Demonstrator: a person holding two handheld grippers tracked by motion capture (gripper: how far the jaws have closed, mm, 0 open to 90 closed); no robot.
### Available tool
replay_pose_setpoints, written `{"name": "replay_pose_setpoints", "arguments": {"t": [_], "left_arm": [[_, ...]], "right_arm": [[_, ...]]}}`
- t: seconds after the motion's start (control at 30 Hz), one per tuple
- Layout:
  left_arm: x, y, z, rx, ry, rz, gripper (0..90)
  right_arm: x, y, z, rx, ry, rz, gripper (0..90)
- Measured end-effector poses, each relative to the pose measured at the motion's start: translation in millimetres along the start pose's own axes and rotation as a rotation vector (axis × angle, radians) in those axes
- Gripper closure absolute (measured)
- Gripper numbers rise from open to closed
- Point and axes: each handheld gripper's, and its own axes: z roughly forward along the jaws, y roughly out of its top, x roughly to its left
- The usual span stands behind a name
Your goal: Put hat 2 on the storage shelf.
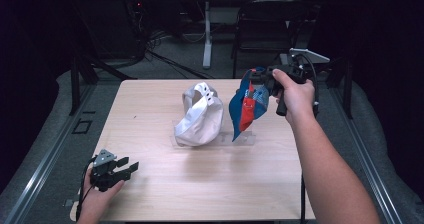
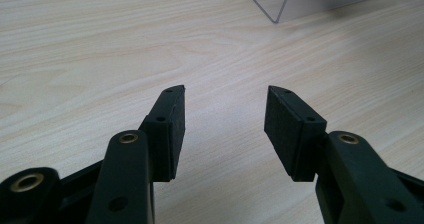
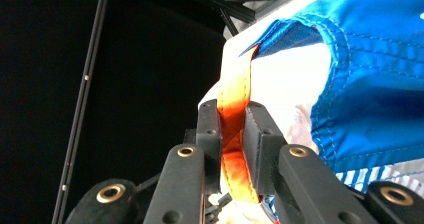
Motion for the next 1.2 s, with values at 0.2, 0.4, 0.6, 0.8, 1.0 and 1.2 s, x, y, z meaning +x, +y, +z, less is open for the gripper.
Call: {"name": "replay_pose_setpoints", "arguments": {"t": [0.2,0.4,0.6,0.8,1.0,1.2], "left_arm": [[0.1,-0.4,0.9,-0.007,0.003,-0.001,51.2],[-0.2,-0.5,1.0,-0.008,0.003,-0.002,51.2],[-0.4,-0.7,1.3,-0.010,0.005,-0.003,51.2],[-0.2,-0.9,1.2,-0.008,0.005,-0.003,51.2],[-0.4,-1.5,1.9,-0.026,0.006,-0.010,51.2],[-0.2,-1.5,1.3,-0.027,0.011,-0.008,50.7]], "right_arm": [[-6.3,-4.0,6.2,0.029,-0.019,-0.011,79.0],[-12.4,-9.5,10.4,0.049,-0.044,-0.015,79.0],[-20.6,-14.8,13.1,0.075,-0.063,-0.017,78.9],[-24.9,-16.5,8.6,0.069,-0.080,-0.023,78.9],[-27.5,-19.5,-0.6,0.070,-0.116,-0.050,78.5],[-28.7,-25.9,-12.2,0.025,-0.173,-0.111,66.9]]}}
